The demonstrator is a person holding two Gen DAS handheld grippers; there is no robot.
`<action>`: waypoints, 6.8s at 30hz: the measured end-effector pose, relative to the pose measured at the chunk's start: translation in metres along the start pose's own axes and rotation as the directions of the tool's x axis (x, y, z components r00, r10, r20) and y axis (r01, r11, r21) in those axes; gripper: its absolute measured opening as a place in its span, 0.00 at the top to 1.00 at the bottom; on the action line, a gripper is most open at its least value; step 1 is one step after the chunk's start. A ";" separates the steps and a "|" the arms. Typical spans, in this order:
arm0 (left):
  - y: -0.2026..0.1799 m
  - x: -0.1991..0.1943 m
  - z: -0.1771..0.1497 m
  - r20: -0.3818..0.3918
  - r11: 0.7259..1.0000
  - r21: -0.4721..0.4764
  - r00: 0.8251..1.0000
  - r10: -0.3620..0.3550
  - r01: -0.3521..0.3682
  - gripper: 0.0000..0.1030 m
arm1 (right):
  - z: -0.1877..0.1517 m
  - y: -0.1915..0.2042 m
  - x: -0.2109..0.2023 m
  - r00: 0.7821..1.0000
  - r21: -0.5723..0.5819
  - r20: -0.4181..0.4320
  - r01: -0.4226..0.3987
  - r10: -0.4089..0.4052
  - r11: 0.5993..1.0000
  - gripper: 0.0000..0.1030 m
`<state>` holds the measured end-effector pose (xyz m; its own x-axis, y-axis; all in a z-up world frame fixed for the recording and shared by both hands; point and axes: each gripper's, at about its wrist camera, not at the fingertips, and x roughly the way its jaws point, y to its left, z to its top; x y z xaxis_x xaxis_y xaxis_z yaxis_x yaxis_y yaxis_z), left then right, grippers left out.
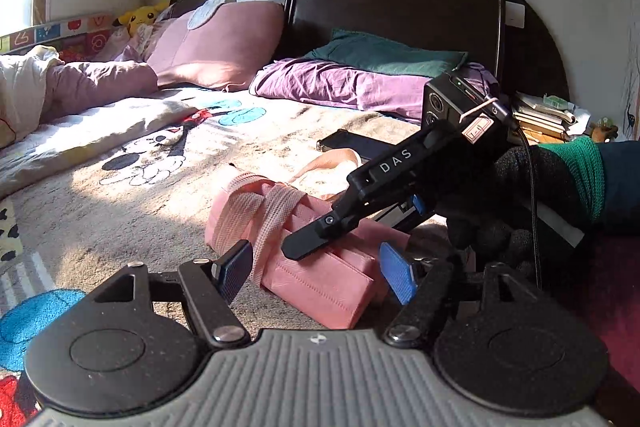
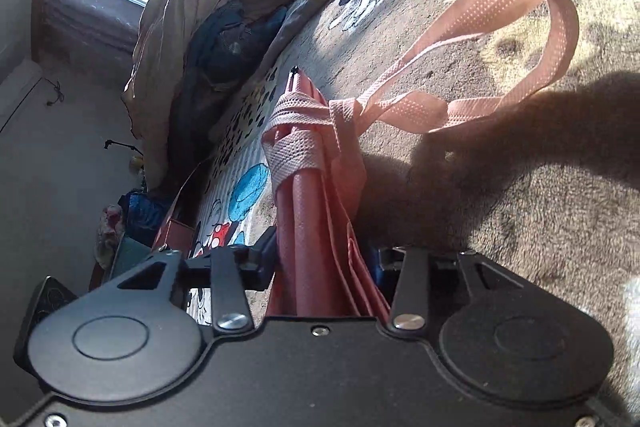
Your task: Fold shopping bag
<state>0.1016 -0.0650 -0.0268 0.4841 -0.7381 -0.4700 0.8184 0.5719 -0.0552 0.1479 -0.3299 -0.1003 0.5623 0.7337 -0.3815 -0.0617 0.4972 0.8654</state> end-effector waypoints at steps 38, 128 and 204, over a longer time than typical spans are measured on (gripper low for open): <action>-0.056 -0.015 -0.006 0.132 0.711 0.393 0.801 0.584 -0.583 0.67 | -0.047 -0.027 -0.007 0.946 0.470 0.245 -0.306 0.211 0.828 0.36; -0.020 0.073 0.010 -0.495 0.927 0.306 0.795 0.349 -0.216 0.75 | -0.004 -0.003 -0.049 0.847 0.068 0.344 -0.452 0.404 0.889 0.90; 0.023 0.007 -0.091 0.207 0.297 -0.948 0.933 0.294 0.117 0.72 | -0.087 -0.024 -0.129 0.959 -0.017 0.273 0.083 -0.075 0.996 0.17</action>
<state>0.0956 -0.0250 -0.1113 0.7562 -0.5952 -0.2720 0.0068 0.4228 -0.9062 0.0056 -0.3960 -0.1002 0.7691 0.5400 -0.3419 -0.0292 0.5641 0.8252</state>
